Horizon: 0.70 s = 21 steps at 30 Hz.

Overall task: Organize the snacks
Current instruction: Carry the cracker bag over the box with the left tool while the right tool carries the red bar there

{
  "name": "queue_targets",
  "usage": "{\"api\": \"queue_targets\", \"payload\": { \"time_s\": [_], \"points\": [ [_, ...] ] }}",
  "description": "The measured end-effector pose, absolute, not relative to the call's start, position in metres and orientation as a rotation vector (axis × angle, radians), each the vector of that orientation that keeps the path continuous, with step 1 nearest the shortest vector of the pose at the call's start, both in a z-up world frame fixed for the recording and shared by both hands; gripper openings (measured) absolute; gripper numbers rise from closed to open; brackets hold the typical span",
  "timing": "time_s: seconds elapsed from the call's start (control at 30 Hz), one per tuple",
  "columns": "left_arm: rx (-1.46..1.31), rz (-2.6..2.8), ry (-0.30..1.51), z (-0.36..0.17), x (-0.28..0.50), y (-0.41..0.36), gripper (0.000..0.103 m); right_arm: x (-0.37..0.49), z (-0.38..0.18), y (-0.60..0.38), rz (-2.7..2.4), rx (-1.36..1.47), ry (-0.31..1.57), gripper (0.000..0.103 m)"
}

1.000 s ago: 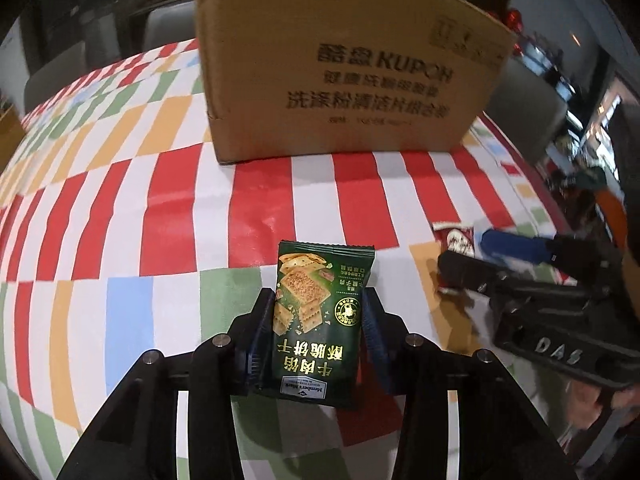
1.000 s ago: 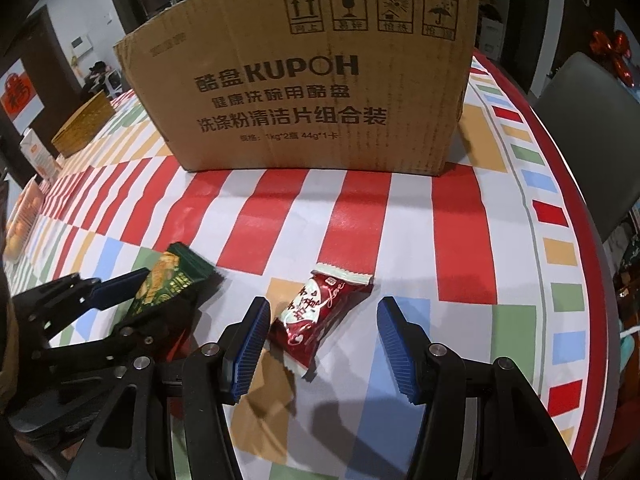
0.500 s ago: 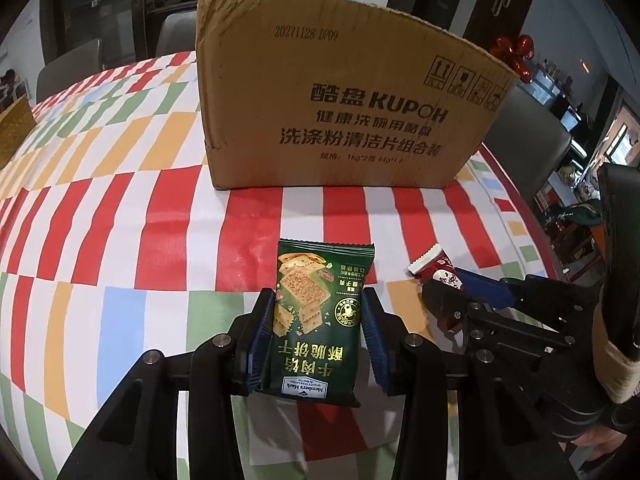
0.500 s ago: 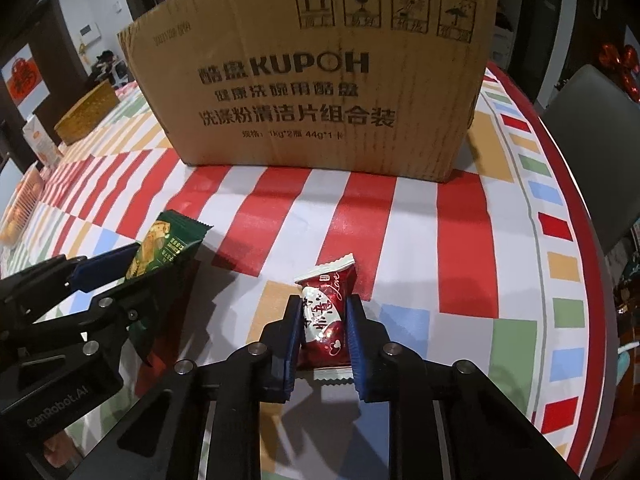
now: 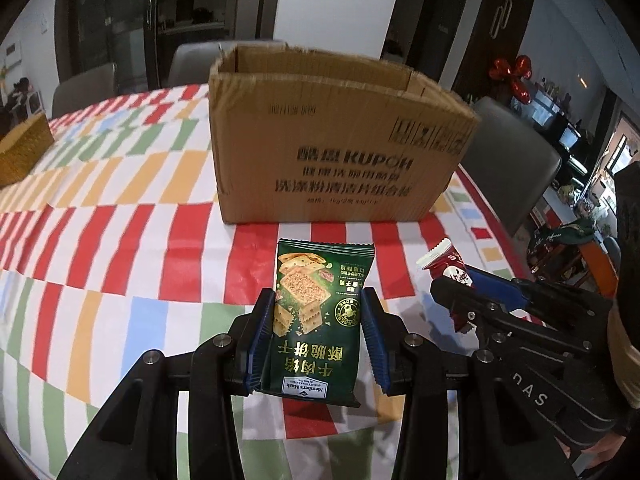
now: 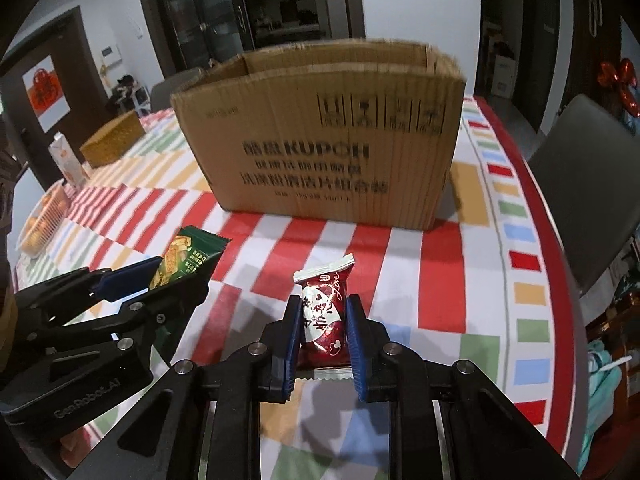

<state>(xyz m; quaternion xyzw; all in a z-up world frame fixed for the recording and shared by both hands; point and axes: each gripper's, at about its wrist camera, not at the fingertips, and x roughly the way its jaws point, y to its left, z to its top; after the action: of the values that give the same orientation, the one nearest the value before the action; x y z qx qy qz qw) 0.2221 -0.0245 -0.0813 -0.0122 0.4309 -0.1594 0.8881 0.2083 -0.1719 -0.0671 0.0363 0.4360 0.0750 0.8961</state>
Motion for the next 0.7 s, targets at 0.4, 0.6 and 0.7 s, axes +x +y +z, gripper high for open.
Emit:
{"api": "queue_targets", "payload": {
  "time_s": [0.4,0.6,0.7],
  "points": [
    [-0.018,-0.310,0.760,-0.022,0.212,-0.025,0.042,0.198,-0.014,-0.178,0.175,0.077,0.765,0.023],
    [-0.016,-0.305,0.708,0.000,0.219,-0.025,0.042,0.202,0.013,-0.180,0.172,0.069,0.694,0.023],
    [-0.017,-0.307,0.682,0.012,0.227,-0.028,0.042,0.208,0.025,-0.182,0.168,0.060,0.660,0.023]
  ]
}}
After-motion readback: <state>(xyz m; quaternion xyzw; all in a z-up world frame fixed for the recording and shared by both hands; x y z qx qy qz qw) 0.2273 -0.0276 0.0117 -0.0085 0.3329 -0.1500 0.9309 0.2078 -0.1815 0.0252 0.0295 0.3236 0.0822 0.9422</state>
